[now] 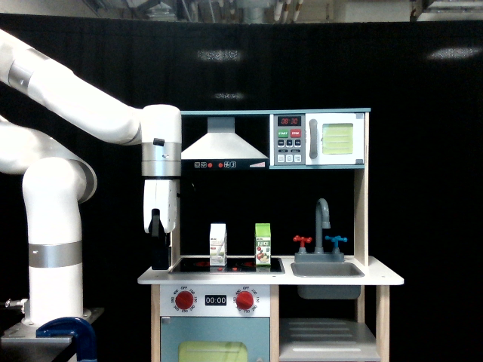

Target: Put the green box into the sink

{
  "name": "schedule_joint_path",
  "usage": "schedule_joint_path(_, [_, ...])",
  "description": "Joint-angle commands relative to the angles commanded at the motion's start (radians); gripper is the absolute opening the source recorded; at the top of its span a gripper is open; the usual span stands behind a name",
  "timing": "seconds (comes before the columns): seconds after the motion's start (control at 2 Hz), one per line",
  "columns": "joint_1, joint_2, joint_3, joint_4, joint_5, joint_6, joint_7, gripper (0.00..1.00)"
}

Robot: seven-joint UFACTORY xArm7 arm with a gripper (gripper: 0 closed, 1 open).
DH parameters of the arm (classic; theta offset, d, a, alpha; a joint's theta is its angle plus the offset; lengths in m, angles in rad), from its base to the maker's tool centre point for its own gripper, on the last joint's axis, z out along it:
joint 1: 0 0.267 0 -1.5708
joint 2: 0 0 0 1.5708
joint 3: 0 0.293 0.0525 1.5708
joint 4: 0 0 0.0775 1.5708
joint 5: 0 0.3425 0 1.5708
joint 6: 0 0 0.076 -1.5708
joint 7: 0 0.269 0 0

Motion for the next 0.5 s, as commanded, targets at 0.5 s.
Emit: schedule_joint_path(0.5, [0.062,0.049,-0.046,0.047,-0.008,-0.016,-0.146,1.0])
